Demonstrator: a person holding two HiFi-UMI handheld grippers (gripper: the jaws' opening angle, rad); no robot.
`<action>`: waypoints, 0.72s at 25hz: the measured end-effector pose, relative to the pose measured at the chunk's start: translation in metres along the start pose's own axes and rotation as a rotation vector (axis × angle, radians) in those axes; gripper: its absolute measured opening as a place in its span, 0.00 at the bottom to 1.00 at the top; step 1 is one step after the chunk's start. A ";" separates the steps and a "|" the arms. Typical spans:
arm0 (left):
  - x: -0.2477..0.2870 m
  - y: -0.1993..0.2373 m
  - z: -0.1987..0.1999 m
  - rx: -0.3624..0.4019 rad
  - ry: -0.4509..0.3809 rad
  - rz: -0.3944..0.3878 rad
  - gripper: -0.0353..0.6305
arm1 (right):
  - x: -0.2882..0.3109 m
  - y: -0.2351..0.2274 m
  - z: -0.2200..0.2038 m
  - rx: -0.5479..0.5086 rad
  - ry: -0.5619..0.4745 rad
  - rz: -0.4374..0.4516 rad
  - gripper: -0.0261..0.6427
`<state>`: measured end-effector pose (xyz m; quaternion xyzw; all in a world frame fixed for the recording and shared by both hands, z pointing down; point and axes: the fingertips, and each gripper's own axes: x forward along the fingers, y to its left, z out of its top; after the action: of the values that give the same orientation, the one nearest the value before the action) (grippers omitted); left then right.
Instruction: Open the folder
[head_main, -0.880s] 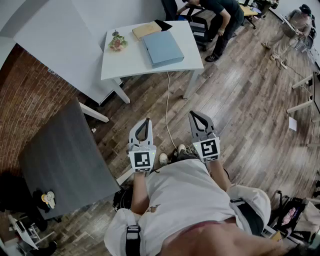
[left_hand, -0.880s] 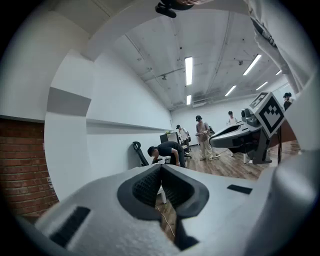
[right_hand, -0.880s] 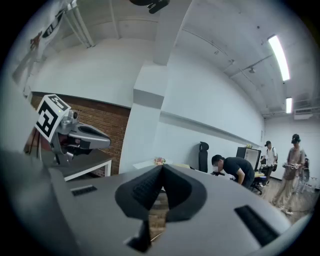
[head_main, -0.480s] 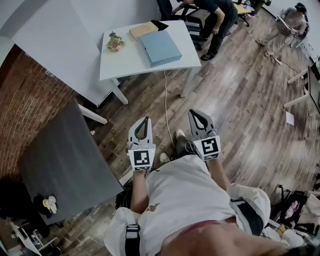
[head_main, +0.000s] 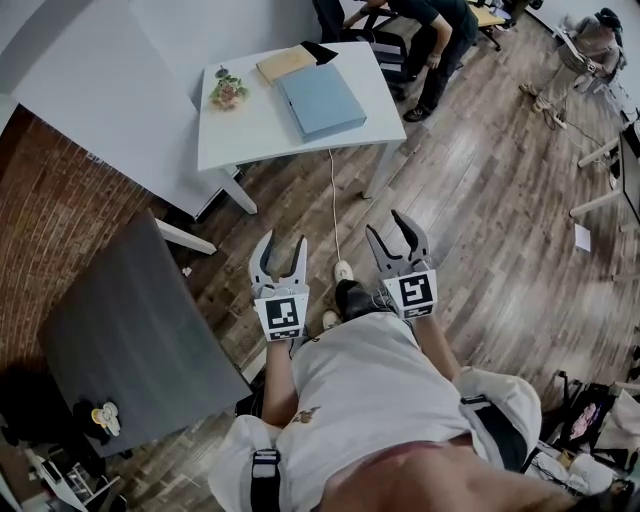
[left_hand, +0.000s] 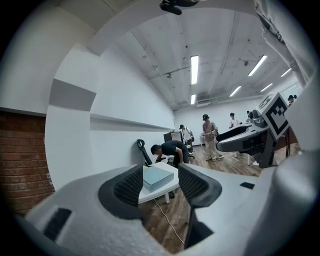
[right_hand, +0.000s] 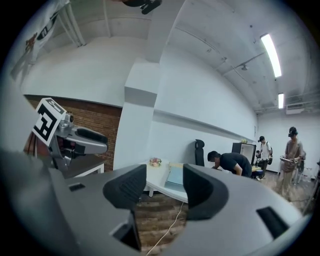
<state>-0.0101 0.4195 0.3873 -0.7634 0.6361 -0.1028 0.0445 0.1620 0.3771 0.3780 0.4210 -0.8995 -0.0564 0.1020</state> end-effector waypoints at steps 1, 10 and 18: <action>0.006 0.003 0.000 -0.002 0.003 0.003 0.41 | 0.007 -0.004 -0.001 0.003 0.004 -0.002 0.37; 0.076 0.040 0.000 -0.003 0.013 0.030 0.46 | 0.082 -0.041 -0.001 0.023 0.018 0.010 0.42; 0.137 0.065 0.014 -0.002 0.006 0.071 0.47 | 0.135 -0.081 0.008 0.027 0.008 0.027 0.42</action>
<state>-0.0467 0.2717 0.3744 -0.7400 0.6632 -0.1027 0.0456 0.1361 0.2214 0.3737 0.4104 -0.9054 -0.0413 0.1008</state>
